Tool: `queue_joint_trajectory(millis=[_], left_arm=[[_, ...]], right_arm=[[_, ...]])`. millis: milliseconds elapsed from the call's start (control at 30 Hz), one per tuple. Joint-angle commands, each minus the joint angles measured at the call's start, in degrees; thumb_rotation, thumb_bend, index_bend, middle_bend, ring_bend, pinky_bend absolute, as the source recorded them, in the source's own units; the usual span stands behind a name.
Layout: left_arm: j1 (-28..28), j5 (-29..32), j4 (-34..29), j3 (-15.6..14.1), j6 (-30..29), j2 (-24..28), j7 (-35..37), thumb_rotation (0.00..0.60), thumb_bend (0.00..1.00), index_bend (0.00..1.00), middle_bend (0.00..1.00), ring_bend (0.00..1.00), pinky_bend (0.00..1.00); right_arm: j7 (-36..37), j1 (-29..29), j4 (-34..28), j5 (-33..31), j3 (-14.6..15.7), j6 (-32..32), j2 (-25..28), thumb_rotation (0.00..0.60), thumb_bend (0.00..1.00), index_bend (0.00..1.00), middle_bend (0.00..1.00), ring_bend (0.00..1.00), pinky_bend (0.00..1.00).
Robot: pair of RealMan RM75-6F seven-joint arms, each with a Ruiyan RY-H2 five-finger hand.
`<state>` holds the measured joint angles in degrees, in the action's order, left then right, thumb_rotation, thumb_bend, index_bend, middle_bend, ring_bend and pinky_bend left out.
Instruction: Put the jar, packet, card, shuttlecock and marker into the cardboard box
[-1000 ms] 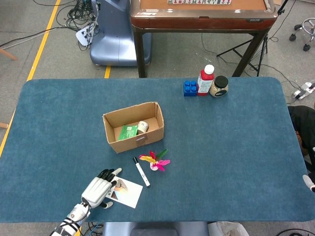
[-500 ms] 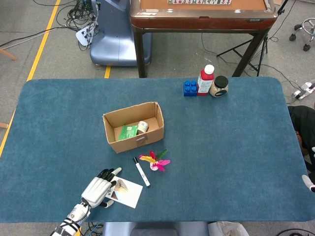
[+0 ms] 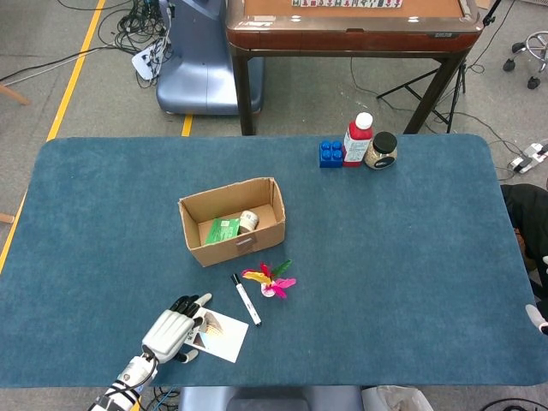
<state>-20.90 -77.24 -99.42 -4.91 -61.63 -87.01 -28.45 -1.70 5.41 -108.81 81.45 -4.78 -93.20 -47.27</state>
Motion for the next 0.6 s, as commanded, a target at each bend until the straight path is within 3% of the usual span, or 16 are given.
queue_joint_trajectory(millis=[33,600], left_arm=[[0.12,0.03,0.06,-0.07,-0.17,-0.06,0.51,0.6,0.19,0.42,0.0,0.0,0.06],[0.89,-1.52,1.01,-0.79,-1.95,-0.55,1.36,0.6,0.19,0.22,0.0,0.0,0.07]], right_arm=[[-0.02,-0.05,0.01,-0.02,0.01,0.1,-0.01,0.6,0.19,0.26,0.35,0.26,0.39],[-0.25,-0.2,-0.09,-0.02,0.06,0.32,-0.09,0.6,0.19,0.26,0.35,0.26,0.39]])
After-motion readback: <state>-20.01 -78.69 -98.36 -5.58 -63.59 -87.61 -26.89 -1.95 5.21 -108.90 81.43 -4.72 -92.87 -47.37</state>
